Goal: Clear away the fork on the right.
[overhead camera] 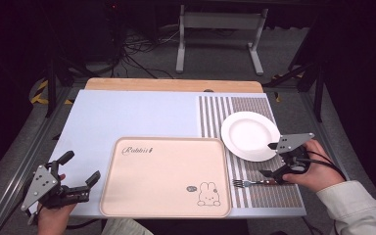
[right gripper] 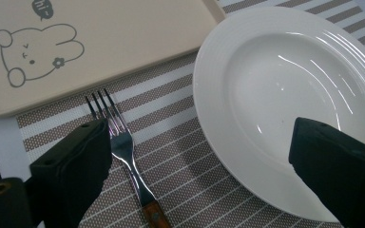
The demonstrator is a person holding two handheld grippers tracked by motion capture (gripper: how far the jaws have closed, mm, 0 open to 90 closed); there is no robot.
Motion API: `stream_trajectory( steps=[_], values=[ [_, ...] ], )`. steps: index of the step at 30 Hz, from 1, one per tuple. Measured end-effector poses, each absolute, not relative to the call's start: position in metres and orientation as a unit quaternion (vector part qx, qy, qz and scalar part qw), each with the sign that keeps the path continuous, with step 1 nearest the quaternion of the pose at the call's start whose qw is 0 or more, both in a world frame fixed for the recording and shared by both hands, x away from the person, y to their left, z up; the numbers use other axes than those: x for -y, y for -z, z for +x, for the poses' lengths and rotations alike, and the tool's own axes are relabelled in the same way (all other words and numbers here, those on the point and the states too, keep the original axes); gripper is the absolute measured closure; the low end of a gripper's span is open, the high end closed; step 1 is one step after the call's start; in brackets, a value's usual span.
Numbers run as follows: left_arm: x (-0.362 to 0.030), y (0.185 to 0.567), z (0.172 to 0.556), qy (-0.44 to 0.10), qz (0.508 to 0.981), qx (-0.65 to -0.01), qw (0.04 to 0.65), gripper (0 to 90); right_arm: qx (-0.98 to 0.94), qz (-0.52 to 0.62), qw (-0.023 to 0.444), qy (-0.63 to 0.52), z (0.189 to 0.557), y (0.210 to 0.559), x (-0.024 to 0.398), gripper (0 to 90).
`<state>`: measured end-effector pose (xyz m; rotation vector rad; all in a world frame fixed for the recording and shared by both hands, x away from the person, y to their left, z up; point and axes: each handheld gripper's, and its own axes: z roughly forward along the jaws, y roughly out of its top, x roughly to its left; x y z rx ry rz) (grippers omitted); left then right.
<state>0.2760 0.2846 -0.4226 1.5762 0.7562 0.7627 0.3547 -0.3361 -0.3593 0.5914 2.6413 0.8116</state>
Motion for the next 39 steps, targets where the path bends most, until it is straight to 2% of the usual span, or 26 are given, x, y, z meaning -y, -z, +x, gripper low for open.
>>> stream_trajectory(
  steps=[34,39],
  values=[
    [-0.284,0.423,0.276,-0.323,0.675,-0.324,0.579,0.0,-0.973,0.159,0.067,-0.156,0.358,0.382,0.321,11.9],
    [-0.285,0.423,0.276,-0.323,0.674,-0.325,0.58,0.0,-0.972,0.139,0.063,-0.177,0.359,0.389,0.319,22.9]
  ],
)
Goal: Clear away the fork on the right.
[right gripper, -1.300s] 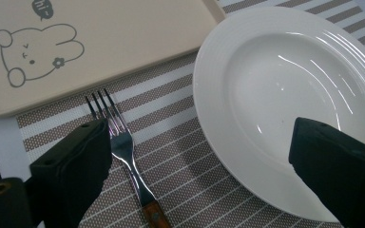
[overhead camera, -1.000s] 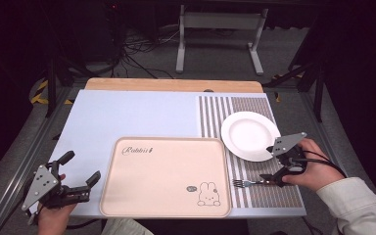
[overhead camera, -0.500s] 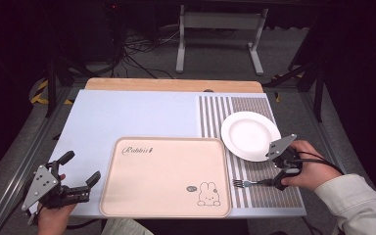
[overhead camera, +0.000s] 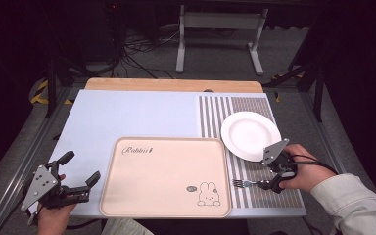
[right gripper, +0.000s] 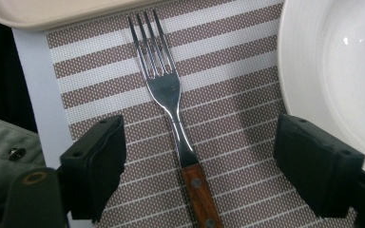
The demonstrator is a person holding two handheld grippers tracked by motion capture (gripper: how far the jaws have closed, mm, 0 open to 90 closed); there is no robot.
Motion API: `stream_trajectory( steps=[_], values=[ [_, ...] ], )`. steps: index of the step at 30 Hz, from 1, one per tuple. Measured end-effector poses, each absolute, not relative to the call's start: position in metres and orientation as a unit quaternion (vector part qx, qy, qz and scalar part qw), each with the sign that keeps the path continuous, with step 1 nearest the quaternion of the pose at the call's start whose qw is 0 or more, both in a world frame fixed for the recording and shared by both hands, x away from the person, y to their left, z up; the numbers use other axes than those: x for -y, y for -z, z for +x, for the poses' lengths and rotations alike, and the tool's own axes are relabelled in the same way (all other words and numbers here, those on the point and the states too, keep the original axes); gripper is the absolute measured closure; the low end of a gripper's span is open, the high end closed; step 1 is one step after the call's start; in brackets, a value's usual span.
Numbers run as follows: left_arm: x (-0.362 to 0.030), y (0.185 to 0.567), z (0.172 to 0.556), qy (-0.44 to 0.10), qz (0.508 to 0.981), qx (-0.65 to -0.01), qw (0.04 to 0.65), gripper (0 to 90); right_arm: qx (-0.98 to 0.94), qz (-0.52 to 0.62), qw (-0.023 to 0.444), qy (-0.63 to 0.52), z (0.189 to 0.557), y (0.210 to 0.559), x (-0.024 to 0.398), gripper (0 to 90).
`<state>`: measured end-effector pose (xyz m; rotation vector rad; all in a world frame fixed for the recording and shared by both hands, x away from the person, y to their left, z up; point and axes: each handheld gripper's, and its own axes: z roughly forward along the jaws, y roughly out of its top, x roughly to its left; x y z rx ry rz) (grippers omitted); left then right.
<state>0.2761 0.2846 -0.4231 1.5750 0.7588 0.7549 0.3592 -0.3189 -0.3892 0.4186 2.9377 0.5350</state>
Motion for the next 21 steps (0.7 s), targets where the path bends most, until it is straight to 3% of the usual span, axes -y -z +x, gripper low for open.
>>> stream_trajectory(
  steps=[4,6,15,21],
  values=[
    [-0.285,0.423,0.276,-0.323,0.674,-0.324,0.58,0.0,-0.978,0.123,0.058,-0.155,0.359,0.394,0.319,27.8],
    [-0.285,0.423,0.276,-0.322,0.674,-0.324,0.58,0.0,-0.981,0.12,0.051,-0.147,0.359,0.396,0.32,36.4],
    [-0.284,0.423,0.276,-0.322,0.674,-0.325,0.58,0.0,-0.989,0.095,0.032,-0.11,0.361,0.404,0.325,57.5],
    [-0.284,0.423,0.276,-0.321,0.675,-0.325,0.579,0.0,-0.992,0.078,0.032,-0.093,0.363,0.409,0.326,61.7]
  ],
)
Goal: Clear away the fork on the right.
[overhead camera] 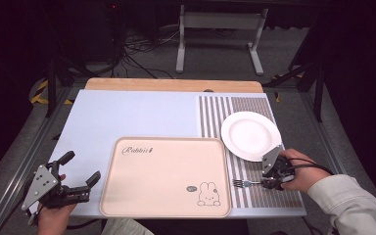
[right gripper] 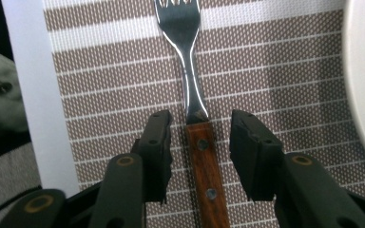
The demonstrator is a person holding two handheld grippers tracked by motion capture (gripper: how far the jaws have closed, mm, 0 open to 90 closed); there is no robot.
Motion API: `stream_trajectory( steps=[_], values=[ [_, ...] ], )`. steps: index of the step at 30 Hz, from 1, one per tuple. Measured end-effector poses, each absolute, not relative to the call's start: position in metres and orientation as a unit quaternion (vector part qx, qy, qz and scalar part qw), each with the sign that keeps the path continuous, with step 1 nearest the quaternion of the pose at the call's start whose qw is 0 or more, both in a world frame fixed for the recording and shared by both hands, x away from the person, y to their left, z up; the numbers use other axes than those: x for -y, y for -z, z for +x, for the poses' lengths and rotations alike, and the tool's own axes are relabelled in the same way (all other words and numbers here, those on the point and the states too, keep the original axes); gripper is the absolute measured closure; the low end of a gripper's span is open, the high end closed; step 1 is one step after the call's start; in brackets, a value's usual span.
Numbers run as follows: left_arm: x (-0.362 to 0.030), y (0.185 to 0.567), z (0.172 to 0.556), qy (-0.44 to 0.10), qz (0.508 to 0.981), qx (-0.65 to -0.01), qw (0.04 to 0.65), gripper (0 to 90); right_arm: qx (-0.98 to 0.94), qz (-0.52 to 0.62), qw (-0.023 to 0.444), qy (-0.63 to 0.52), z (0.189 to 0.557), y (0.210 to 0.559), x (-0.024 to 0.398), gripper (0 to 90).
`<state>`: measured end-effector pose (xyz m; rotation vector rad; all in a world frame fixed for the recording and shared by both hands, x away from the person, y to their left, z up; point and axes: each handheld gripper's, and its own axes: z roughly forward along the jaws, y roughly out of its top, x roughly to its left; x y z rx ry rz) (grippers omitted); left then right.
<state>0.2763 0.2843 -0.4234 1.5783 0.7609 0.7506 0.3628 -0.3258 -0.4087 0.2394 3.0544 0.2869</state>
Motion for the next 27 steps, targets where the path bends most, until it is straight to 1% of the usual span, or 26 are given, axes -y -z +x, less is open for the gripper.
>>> stream_trajectory(
  steps=[5,9,12,27],
  values=[
    [-0.2844,0.4235,0.2764,-0.321,0.675,-0.326,0.579,0.0,-0.994,0.064,0.031,-0.082,0.3654,0.4119,0.3261,67.8],
    [-0.2845,0.4235,0.2764,-0.321,0.675,-0.326,0.579,0.0,-0.995,0.072,0.019,-0.068,0.3649,0.4131,0.3256,72.4],
    [-0.2845,0.4234,0.2764,-0.321,0.675,-0.326,0.579,0.0,-0.996,0.058,0.021,-0.068,0.3663,0.4134,0.3246,75.9],
    [-0.2841,0.4233,0.2763,-0.321,0.675,-0.324,0.579,0.0,-0.997,0.041,0.017,-0.057,0.3662,0.4134,0.3217,78.2]
  ],
)
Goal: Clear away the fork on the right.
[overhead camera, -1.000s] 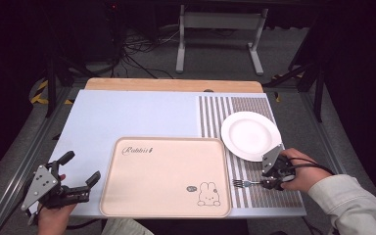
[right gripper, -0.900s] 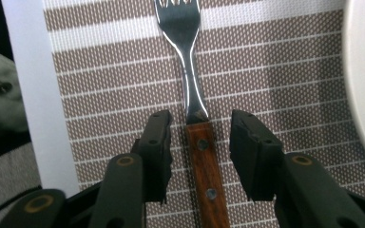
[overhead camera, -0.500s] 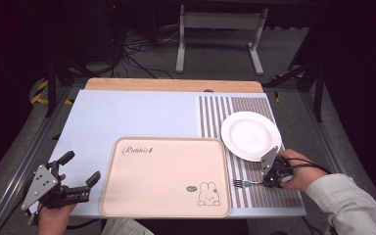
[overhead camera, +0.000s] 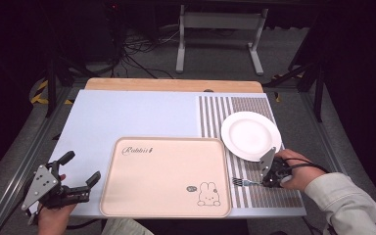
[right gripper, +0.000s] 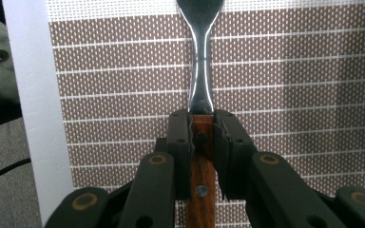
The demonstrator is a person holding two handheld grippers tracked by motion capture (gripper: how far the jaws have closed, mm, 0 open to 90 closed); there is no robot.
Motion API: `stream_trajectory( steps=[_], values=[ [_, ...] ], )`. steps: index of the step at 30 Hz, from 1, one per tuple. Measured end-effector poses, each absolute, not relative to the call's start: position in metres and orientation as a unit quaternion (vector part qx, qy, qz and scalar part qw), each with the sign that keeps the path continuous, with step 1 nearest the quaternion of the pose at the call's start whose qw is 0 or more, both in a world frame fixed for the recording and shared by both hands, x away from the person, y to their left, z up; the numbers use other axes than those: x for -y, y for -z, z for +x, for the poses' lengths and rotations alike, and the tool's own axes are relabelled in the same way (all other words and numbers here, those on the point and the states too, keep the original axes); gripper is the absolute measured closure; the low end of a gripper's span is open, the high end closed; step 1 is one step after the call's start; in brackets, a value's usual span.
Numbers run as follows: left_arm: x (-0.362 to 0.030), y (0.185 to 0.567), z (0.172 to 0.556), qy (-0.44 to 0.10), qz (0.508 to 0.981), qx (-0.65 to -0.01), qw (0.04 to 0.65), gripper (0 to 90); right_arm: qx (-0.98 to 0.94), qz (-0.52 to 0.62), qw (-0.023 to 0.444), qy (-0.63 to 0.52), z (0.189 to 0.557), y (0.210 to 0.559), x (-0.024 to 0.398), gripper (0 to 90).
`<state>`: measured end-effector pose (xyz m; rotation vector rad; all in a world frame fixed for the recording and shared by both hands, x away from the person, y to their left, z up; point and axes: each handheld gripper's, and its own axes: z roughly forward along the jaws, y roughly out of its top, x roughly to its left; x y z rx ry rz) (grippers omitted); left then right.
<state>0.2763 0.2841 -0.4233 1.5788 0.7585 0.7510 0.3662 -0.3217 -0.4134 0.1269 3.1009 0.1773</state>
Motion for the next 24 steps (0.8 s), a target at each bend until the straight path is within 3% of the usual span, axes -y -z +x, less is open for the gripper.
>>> stream_trajectory(
  steps=[10,24],
  values=[
    [-0.284,0.423,0.276,-0.319,0.678,-0.324,0.578,0.0,-0.997,0.047,0.018,-0.066,0.365,0.41,0.322,78.6],
    [-0.283,0.423,0.276,-0.322,0.677,-0.322,0.578,0.0,-0.991,0.051,0.047,-0.112,0.365,0.379,0.318,78.5]
  ],
)
